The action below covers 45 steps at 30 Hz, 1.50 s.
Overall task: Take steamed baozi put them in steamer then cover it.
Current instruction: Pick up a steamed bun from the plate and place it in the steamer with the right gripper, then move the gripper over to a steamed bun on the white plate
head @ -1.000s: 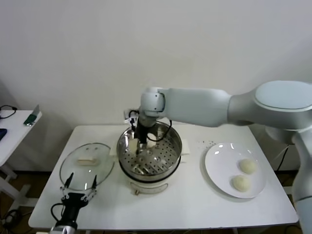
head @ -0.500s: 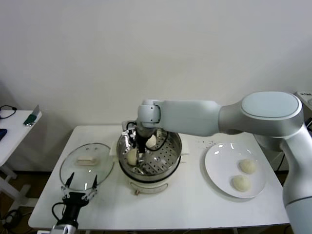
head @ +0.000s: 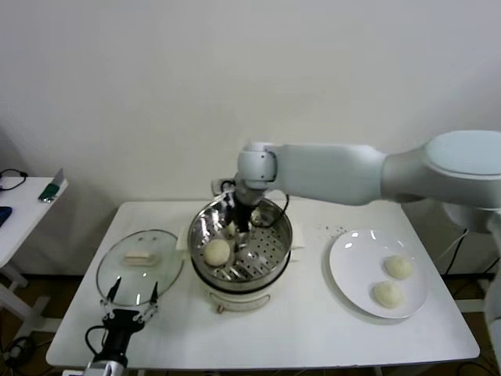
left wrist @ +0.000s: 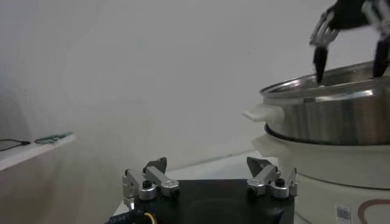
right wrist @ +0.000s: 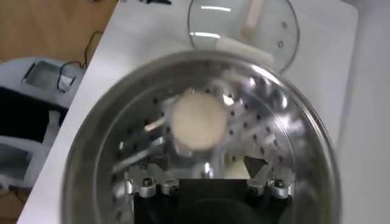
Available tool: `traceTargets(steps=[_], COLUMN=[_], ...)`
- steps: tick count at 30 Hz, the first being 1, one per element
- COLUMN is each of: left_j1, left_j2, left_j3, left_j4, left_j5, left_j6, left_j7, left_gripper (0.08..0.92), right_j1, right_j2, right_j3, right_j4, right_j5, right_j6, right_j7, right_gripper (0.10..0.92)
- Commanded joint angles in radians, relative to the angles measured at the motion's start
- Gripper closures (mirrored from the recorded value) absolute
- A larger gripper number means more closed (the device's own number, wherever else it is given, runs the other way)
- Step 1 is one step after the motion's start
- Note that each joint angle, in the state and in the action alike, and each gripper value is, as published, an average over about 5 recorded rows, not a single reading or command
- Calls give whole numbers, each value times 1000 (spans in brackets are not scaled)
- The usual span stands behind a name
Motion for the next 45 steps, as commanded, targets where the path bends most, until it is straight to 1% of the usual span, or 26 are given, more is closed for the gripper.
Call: traceTargets(steps=[1,5,10,15,20,25,29,36,45], left_j1=[-6,-6,2,12,18,15,13,16,19], left_j2=[3,4,4,0,-5,-10,-19,-29,-26], left_j3=[3,1,-6,-12,-16,-16,-12,-12,-22], left_j4=[4,6,5,0,-7,-10,-5,2,16], left_j5=[4,6,6,10,15,23,33,42,36], left_j6=[3,3,2,3,9,17,19,15,9], left_j7=[0,0,0,-1,-1,-2,-3,-4,-4], left_gripper=[177,177,177,177,177,177,177,177,177], right_j1=[174,150,26,-213,-486,-684,-751,-780,-759], right_j2=[-375,-533,-694,-804,-874,-891,-878,-829,-745], right_j3=[-56,-72,-43,106,311,462,510,535,518], right_j4=[241,294,294,258,218,168,129,74,18], right_j5=[-86,-186,-363,-488,-609,-703,-743,-763,-758], right_j6=[68,82,109,119,135,156,163,166,164], right_j7=[-88,-100,-115,-128,-140,-149,-146,-142,-125], right_gripper=[203,203,203,203,203,203,203,203,203])
